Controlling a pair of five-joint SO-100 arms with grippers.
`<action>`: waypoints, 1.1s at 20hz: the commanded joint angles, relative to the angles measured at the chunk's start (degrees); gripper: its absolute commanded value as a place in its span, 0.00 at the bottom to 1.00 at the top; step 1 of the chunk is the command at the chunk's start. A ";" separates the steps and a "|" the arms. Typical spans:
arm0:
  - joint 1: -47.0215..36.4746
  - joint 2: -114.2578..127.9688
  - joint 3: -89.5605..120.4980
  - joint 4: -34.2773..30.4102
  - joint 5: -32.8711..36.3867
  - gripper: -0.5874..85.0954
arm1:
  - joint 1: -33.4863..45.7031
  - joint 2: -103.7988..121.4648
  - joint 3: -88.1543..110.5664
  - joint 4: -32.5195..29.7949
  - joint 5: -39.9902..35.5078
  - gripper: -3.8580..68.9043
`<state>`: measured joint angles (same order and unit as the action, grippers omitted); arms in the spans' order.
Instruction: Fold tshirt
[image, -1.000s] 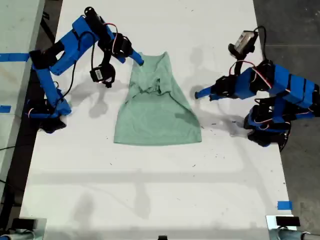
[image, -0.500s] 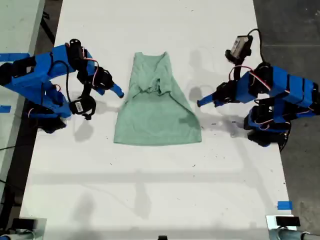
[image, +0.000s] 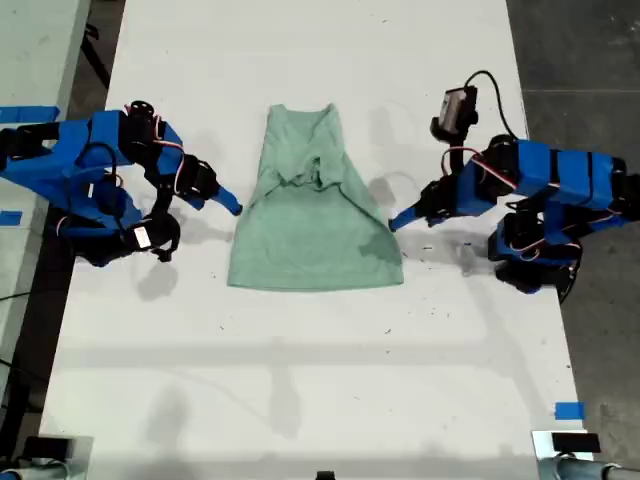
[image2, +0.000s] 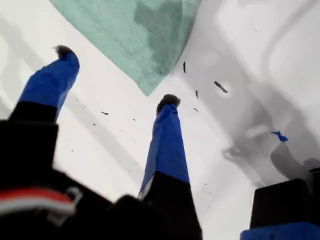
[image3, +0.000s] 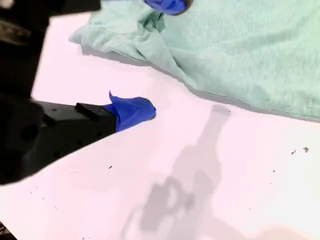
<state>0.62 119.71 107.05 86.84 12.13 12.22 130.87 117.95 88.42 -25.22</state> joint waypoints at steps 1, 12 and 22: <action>0.53 -1.58 -0.97 -2.11 0.44 0.31 | 2.02 -3.60 1.41 -7.12 -2.46 0.47; 1.14 -4.75 -1.14 -4.92 0.44 0.30 | 1.85 -25.66 16.52 -37.09 -4.75 0.30; 1.23 -4.66 -1.05 -4.75 0.44 0.29 | 1.14 -28.04 9.76 -29.62 -4.66 0.03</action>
<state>1.32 114.79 107.05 82.62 12.13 14.24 101.51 131.13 54.32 -30.06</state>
